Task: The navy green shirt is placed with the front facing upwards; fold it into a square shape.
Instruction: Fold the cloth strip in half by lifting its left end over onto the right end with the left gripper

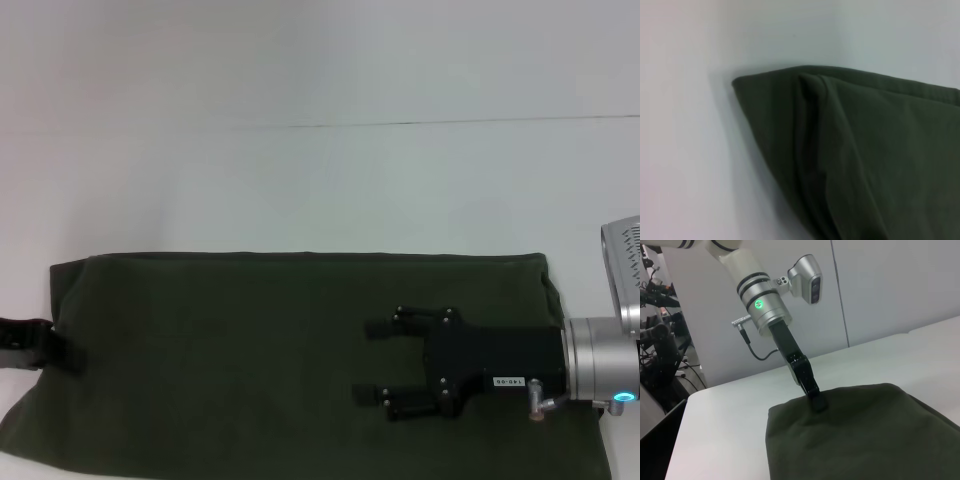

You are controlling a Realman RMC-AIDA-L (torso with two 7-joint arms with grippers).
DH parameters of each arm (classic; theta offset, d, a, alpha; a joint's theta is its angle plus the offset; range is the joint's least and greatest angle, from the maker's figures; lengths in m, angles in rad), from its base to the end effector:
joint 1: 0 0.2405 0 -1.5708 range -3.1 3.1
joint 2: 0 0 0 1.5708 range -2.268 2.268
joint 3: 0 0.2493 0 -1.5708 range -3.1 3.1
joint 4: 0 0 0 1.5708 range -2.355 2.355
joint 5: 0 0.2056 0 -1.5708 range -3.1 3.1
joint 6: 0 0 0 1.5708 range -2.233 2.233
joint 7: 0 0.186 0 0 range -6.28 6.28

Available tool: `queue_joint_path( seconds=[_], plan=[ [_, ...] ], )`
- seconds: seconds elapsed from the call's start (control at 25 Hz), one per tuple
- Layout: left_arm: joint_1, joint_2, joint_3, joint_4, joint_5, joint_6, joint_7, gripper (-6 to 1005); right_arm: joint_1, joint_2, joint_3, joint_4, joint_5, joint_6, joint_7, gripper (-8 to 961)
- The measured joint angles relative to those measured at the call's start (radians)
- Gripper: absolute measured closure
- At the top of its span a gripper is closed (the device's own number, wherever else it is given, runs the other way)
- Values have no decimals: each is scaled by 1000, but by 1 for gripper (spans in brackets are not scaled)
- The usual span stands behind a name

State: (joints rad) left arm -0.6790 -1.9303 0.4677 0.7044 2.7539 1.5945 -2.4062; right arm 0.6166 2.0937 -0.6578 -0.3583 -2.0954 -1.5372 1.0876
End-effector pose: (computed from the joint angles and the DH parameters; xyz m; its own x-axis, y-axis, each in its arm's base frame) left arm -0.3264 0.3436 0.0292 0.1554 0.9775 0.1427 0.9688 -0.1226 -0.2152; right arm 0.2262 0.3067 -0.0935 0.8354 -0.2615 -0.4834 -0.3144 -0.9488 -0.0300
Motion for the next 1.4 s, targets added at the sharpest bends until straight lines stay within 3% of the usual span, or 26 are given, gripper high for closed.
queue_joint_path(
  seconds=[0.36,0.84,1.16,1.4],
  plan=[
    [8,16,-23,51,38,-1,-21,901,-1,0,7,1,0,0,0,71],
    [5,58,-140,107,85,44,-16,902,-4,0,9,0,30,0,-5,72],
    [-4,61,-173,154,-73,219,-37,902,-11,0,9,1,60,19,-24,72],
    [-8,38,-169,181,-228,348,-81,901,-19,2,11,10,116,81,-48,72]
  ],
)
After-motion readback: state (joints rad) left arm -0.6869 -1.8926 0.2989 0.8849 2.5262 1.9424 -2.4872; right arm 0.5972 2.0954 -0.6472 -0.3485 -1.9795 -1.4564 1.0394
